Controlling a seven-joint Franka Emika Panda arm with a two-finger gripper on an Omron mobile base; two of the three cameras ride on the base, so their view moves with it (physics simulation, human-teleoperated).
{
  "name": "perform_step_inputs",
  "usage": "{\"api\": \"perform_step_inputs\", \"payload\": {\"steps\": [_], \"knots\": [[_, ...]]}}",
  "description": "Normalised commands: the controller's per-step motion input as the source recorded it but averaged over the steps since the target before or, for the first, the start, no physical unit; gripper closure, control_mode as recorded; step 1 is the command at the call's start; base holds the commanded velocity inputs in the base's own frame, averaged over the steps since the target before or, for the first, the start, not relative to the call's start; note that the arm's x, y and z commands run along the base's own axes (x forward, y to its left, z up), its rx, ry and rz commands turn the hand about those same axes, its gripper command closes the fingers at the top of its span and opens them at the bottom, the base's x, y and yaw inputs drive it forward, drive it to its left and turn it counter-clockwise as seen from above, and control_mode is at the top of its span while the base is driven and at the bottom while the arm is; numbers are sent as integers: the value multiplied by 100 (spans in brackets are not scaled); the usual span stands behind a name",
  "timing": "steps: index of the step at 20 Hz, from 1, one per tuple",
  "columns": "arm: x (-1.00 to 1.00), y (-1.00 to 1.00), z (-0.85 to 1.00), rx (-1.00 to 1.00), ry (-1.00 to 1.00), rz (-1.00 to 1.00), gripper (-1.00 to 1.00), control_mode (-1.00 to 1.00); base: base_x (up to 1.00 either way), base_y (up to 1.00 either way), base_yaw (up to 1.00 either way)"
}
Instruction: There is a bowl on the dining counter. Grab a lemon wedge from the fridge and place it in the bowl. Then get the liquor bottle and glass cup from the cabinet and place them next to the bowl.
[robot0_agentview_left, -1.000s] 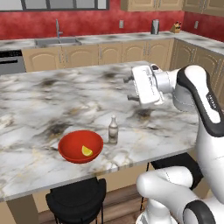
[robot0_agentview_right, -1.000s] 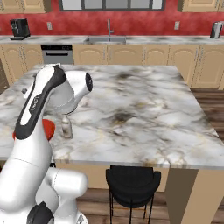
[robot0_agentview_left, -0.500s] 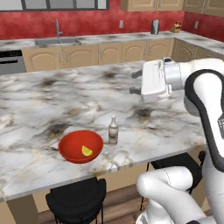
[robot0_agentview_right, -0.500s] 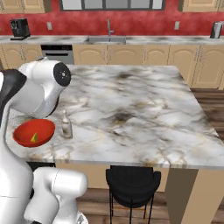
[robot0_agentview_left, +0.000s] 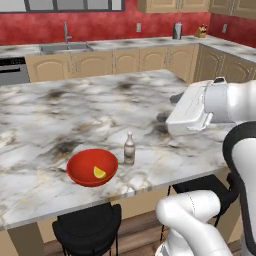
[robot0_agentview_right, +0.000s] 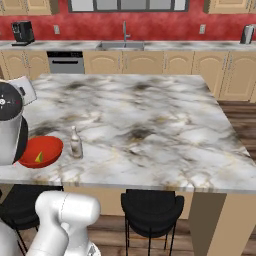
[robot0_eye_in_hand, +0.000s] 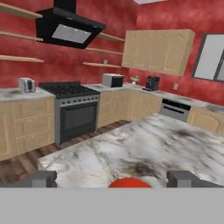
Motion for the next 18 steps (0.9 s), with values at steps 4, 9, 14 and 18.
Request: {"api": "perform_step_inputs", "payload": {"steps": [4, 9, 14, 18], "knots": [[-59, -18, 0, 0, 0, -19, -100, -100, 0, 0, 0], [-31, -21, 0, 0, 0, -12, -100, -100, 0, 0, 0], [-27, -40, 0, 5, 0, -7, -100, -100, 0, 0, 0], [-35, -40, 0, 7, 0, -6, -100, -100, 0, 0, 0]]}}
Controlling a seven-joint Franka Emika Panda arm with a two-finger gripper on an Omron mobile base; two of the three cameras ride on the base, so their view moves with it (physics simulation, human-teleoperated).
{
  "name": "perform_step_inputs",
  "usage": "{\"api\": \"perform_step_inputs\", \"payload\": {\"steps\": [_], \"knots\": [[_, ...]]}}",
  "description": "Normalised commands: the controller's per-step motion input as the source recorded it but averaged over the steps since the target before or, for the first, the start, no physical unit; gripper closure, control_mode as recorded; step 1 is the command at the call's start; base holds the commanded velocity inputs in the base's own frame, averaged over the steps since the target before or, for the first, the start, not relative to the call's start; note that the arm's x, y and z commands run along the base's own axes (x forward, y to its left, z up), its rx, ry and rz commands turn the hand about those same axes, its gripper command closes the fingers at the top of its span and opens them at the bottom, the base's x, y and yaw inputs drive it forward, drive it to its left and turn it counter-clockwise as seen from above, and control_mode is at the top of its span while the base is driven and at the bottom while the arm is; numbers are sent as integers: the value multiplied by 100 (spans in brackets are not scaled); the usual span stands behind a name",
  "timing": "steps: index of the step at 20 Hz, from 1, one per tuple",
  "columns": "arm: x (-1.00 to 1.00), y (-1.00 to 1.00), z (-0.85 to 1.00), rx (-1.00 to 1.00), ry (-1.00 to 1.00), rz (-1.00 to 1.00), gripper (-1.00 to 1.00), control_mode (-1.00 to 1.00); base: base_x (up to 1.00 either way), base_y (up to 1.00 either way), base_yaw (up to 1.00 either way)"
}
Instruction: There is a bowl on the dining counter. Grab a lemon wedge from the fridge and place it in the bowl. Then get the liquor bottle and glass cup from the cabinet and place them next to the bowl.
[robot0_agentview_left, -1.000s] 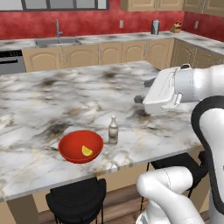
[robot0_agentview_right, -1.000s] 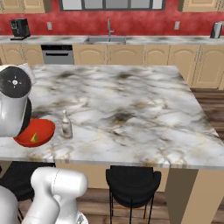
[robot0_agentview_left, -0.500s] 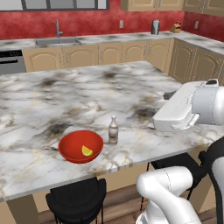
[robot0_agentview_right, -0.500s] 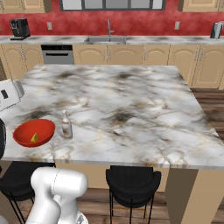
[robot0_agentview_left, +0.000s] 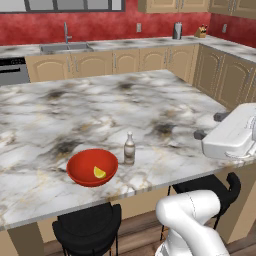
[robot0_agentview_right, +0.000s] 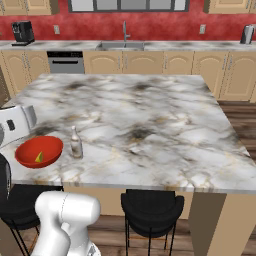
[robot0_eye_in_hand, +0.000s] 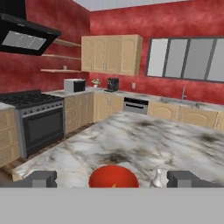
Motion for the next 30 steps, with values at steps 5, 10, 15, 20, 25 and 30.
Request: {"api": "perform_step_inputs", "payload": {"steps": [5, 10, 15, 20, 25, 30], "knots": [[-5, -3, -1, -1, 3, -1, -100, -100, 0, 0, 0], [0, 4, -2, -2, 0, 0, -100, 100, -4, 46, 1], [0, 0, 0, 0, 0, 0, -100, 100, -15, 97, 0], [0, 0, 0, 0, 0, 0, -100, 100, -34, 92, -1], [0, 0, 0, 0, 0, 0, -100, 100, -67, 7, -2], [0, 0, 0, 0, 0, 0, -100, 100, -100, -33, 1]]}}
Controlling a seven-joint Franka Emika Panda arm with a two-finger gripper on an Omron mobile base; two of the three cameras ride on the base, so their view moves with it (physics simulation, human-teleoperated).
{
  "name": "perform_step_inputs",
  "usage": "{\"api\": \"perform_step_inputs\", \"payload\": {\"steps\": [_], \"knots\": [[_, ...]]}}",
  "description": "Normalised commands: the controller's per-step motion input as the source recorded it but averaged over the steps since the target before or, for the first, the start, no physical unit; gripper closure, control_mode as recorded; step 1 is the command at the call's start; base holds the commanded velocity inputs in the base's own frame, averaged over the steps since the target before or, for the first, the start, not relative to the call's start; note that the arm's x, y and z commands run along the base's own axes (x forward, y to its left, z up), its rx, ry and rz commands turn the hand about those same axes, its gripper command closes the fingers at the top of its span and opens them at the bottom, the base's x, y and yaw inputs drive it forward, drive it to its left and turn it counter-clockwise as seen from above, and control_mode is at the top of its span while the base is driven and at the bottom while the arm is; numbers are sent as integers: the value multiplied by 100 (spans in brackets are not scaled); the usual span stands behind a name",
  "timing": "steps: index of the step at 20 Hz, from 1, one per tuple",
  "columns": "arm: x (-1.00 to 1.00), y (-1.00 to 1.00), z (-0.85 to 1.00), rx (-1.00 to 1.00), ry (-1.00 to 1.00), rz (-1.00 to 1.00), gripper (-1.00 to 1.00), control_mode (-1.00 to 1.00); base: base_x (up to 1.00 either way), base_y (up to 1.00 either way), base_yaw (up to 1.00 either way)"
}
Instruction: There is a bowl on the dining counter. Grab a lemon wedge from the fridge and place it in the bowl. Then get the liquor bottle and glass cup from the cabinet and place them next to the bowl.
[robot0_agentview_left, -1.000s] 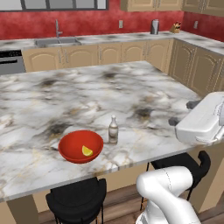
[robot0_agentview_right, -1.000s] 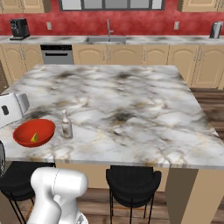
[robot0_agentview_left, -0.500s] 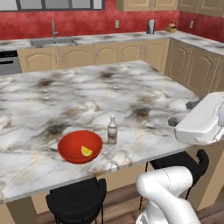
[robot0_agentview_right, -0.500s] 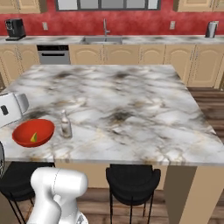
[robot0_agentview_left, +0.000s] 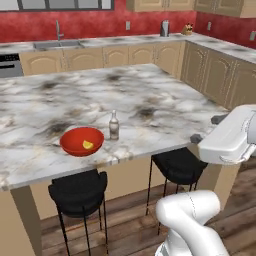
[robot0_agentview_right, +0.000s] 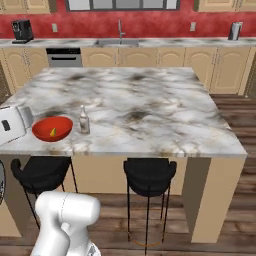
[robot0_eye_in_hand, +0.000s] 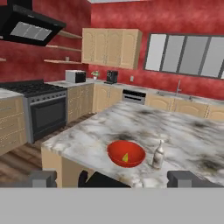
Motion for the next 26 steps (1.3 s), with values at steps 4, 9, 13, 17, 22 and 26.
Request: {"api": "perform_step_inputs", "payload": {"steps": [4, 9, 13, 17, 22, 26], "knots": [[0, 0, 0, 0, 0, 0, -100, 100, -100, 10, 1], [0, 0, 0, 0, 0, 0, -100, 100, -34, 96, 4], [0, 0, 0, 0, 0, 0, -100, 100, 0, 100, 3], [0, 0, 0, 0, 0, 0, -100, 100, 0, 100, 0], [0, 0, 0, 0, 0, 0, -100, 100, 3, 100, 0], [0, 0, 0, 0, 0, 0, -100, 100, 25, 100, 1]]}}
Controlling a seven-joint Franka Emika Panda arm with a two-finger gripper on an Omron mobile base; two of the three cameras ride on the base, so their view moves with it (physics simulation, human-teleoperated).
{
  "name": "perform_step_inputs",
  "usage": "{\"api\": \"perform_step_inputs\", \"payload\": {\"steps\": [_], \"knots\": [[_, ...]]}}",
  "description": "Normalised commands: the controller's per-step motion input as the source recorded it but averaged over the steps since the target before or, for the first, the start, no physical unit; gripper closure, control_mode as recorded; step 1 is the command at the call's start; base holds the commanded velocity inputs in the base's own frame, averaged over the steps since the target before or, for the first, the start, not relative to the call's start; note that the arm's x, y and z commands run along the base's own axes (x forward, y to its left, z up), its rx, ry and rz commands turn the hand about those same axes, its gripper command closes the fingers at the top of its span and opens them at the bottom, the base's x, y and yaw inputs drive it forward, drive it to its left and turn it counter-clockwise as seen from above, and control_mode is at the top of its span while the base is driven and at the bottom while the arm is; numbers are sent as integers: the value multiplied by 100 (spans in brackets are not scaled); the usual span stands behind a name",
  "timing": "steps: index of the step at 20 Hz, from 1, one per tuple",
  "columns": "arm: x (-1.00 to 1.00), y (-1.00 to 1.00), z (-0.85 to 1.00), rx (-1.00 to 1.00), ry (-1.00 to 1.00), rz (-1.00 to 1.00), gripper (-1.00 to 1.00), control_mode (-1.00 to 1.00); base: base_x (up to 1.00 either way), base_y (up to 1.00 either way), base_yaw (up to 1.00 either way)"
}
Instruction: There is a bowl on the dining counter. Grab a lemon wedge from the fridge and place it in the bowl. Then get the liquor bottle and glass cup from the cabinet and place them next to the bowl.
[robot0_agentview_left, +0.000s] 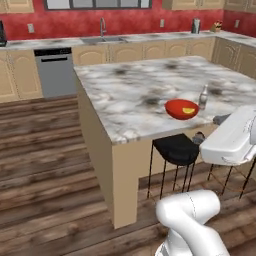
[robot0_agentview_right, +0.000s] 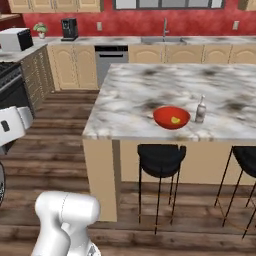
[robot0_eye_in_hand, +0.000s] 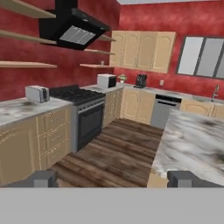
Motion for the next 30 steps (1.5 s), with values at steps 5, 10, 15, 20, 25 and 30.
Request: {"api": "perform_step_inputs", "payload": {"steps": [5, 10, 15, 20, 25, 30], "knots": [[0, 0, 0, 0, 0, 0, -100, 100, 46, 100, 4], [0, 0, 0, 0, 0, 0, -100, 100, 73, 100, 6], [0, 0, 0, 0, 0, 0, -100, 100, 89, 95, 11], [0, 0, 0, 0, 0, 0, -100, 100, 96, 68, 20], [0, 0, 0, 0, 0, 0, -100, 100, 100, 19, 37], [0, 0, 0, 0, 0, 0, -100, 100, 100, 0, 48]]}}
